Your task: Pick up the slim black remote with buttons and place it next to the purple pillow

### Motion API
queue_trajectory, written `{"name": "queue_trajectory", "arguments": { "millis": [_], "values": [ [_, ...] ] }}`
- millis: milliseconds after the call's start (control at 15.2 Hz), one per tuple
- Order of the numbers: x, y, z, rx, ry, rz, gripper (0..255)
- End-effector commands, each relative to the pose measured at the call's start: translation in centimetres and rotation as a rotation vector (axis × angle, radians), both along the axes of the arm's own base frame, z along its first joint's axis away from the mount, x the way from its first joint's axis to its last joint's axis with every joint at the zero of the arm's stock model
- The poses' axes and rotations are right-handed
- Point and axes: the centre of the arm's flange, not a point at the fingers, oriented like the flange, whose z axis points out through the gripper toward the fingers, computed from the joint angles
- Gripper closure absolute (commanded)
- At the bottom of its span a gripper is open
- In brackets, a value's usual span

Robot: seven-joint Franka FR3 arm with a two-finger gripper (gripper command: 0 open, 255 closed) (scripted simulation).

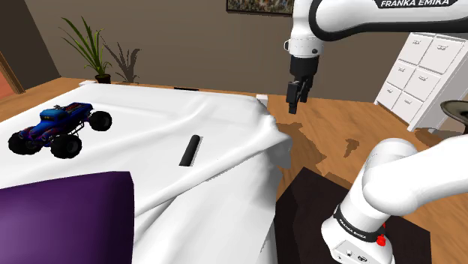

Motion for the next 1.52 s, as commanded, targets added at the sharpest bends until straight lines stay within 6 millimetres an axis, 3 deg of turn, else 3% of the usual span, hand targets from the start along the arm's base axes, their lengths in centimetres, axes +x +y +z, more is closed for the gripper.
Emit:
{"name": "queue_trajectory", "arguments": {
  "millis": [0,726,1452],
  "values": [
    [0.0,0.0,0.0,0.000,0.000,0.000,0],
    [8.7,8.5,-6.9,0.049,0.023,-0.329,0],
    [19.5,14.1,-13.6,0.099,0.047,-0.657,0]
  ]
}}
